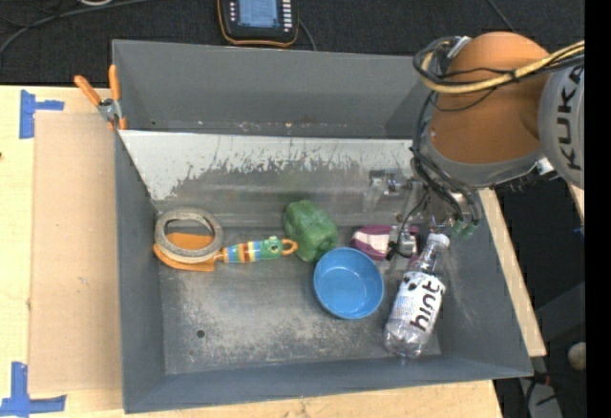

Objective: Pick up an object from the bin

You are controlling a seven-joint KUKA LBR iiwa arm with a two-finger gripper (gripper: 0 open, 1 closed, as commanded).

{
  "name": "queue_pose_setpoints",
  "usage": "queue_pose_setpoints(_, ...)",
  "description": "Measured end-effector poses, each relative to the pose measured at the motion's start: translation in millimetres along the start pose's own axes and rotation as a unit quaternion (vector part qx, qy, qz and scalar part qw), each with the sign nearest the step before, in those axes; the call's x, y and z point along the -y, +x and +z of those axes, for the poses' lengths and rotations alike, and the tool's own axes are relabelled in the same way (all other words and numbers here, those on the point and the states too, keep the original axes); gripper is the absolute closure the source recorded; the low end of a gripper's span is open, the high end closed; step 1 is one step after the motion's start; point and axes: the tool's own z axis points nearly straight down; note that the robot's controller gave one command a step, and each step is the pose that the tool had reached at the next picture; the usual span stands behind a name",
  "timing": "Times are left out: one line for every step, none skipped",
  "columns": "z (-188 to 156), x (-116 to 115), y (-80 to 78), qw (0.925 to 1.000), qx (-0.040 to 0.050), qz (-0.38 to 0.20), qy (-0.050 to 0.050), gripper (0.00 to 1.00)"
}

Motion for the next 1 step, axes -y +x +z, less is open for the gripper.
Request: queue_pose_setpoints(-4.7, -0.1, -1.0, 1.0000, 0.0037, 0.000, 0.000, 0.00)
